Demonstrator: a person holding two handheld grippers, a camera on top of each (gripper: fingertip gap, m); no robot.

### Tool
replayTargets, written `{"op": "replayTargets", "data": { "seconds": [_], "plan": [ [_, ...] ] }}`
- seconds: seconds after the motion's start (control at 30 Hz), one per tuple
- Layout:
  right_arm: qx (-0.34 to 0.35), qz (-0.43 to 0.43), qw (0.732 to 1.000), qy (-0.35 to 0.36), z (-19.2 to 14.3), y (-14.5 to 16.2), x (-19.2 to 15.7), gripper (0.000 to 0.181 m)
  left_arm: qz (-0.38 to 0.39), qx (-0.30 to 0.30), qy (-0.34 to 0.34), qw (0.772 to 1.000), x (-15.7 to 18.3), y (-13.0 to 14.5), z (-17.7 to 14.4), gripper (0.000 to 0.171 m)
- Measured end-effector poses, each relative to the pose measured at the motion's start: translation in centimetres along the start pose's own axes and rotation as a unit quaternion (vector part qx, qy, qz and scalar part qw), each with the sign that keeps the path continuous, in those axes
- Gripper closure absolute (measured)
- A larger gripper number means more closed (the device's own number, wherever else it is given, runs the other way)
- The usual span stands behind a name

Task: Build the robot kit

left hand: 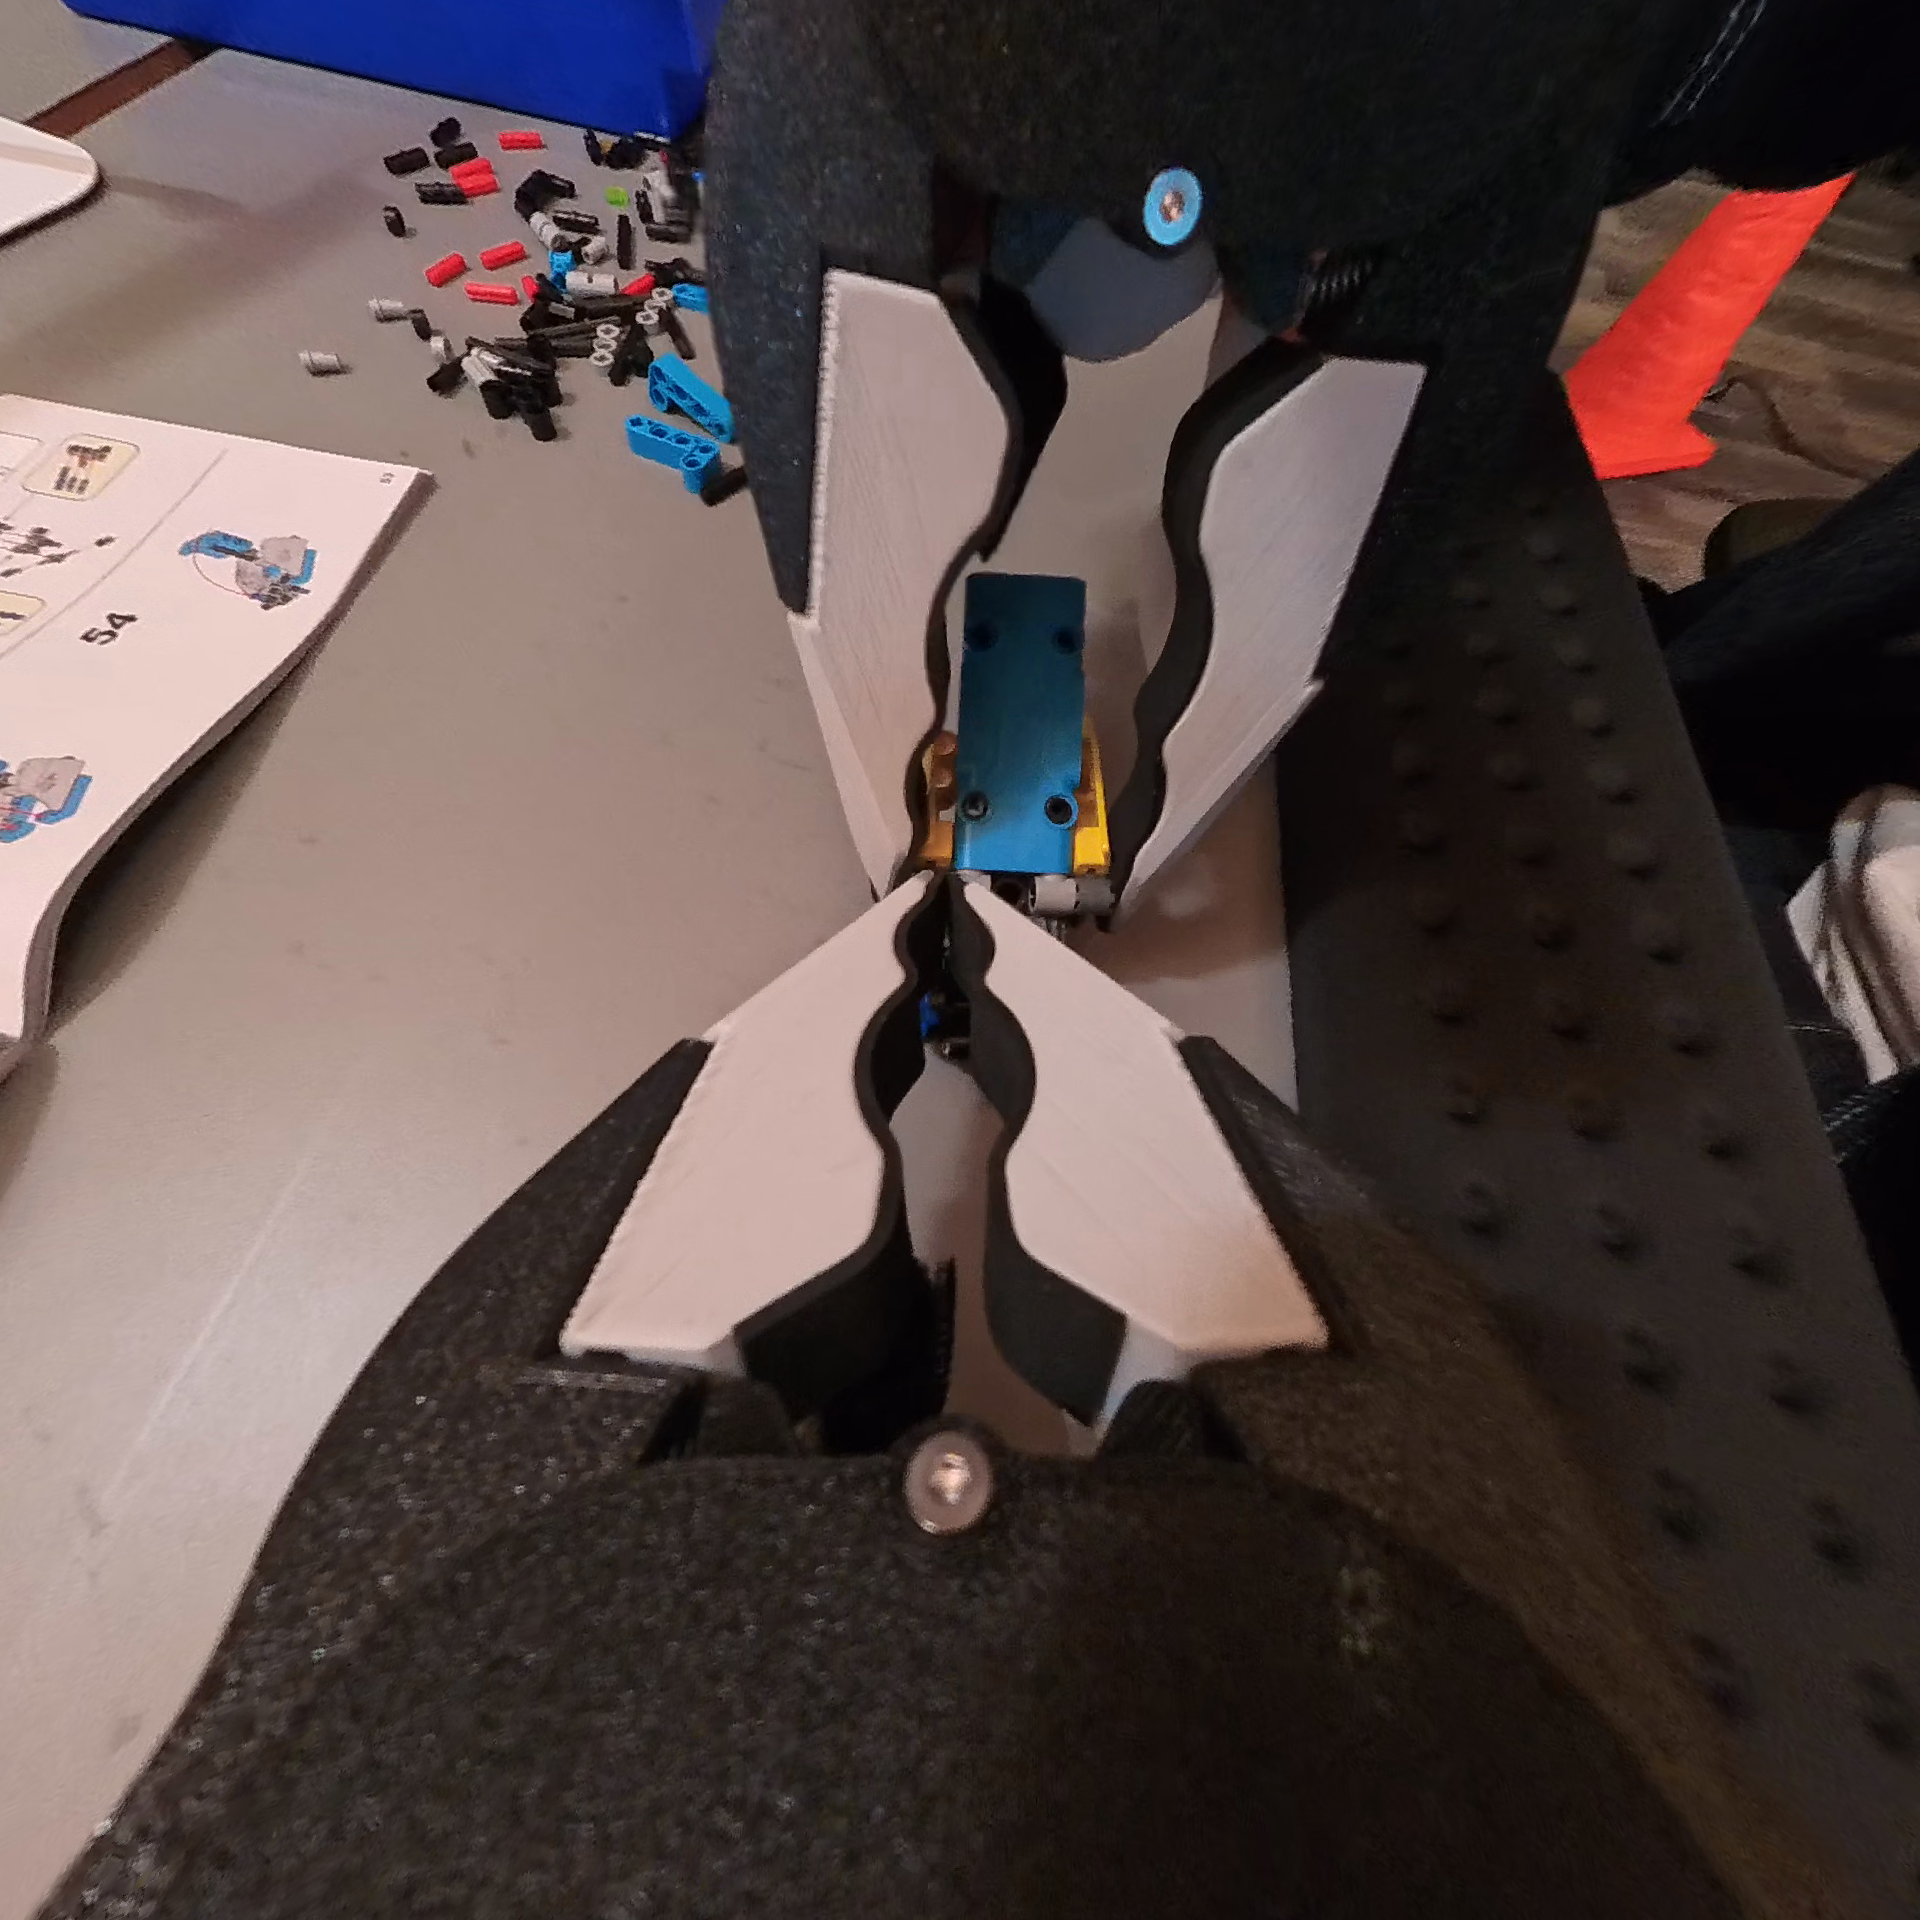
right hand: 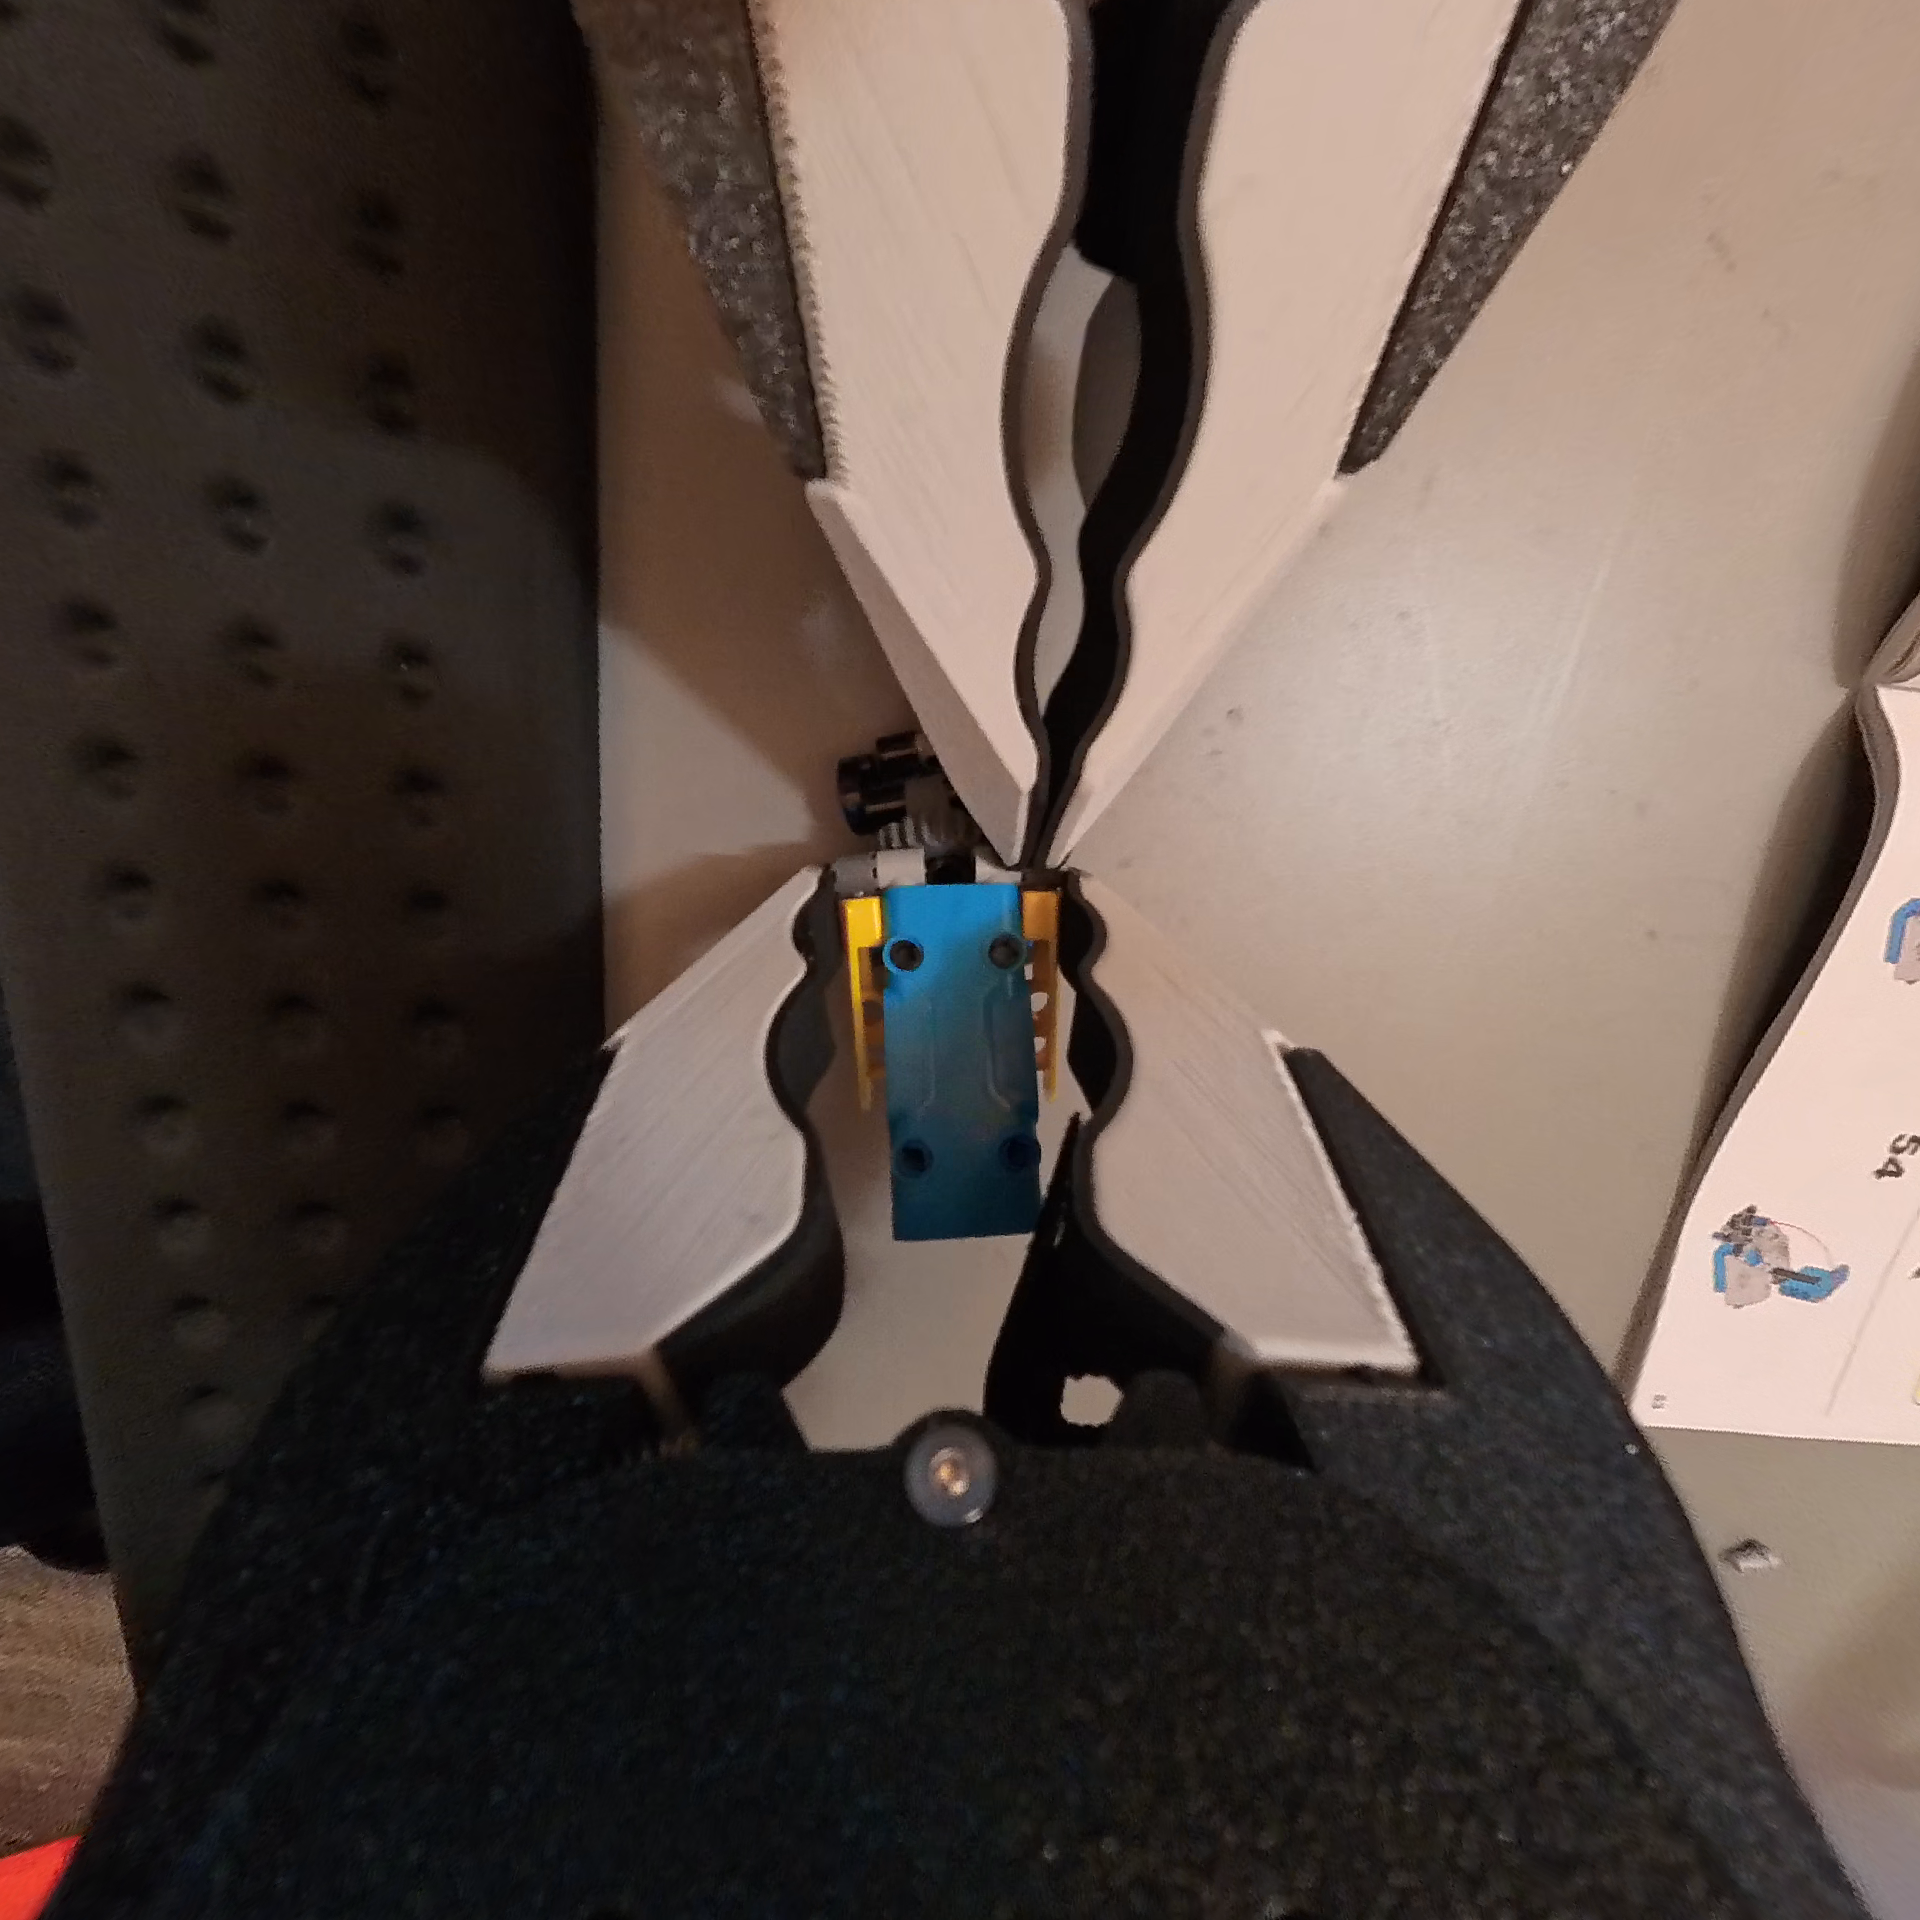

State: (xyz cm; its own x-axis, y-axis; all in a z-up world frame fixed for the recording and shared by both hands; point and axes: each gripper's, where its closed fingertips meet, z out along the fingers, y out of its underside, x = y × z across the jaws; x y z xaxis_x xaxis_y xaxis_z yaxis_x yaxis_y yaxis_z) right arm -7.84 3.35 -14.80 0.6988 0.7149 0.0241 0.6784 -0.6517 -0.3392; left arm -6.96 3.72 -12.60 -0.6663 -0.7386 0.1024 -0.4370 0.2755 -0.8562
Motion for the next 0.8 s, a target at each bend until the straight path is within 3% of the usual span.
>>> {"op": "replayTargets", "data": {
  "seconds": [0.2, 0.3, 0.5, 0.7, 0.8],
  "plan": [
    [-0.03, -0.022, 0.999, -0.002, 1.4, 1.4, -0.4, 0.14, 0.014, -0.037, -0.008, 0.999, 0.4, 1.0, 1.1, 0.171],
    [-0.013, -0.03, 0.999, 0.027, 1.2, 1.3, 0.1, 0.14, 0.037, -0.027, -0.022, 0.999, 0.3, 0.5, 1.0, 0.171],
    [0.014, 0.014, 1.0, -0.012, 1.3, 1.6, -0.3, 0.139, 0.034, -0.01, -0.009, 0.999, 0.5, 0.1, 0.5, 0.171],
    [0.105, 0.056, 0.993, -0.022, 0.0, 0.9, -0.5, 0.138, -0.029, 0.053, -0.021, 0.998, -1.8, -1.3, -3.6, 0.159],
    [0.178, 0.105, 0.978, -0.037, -1.4, 0.6, -0.4, 0.138, -0.028, 0.064, -0.011, 0.997, -1.4, -1.8, -3.7, 0.158]
  ]
}}
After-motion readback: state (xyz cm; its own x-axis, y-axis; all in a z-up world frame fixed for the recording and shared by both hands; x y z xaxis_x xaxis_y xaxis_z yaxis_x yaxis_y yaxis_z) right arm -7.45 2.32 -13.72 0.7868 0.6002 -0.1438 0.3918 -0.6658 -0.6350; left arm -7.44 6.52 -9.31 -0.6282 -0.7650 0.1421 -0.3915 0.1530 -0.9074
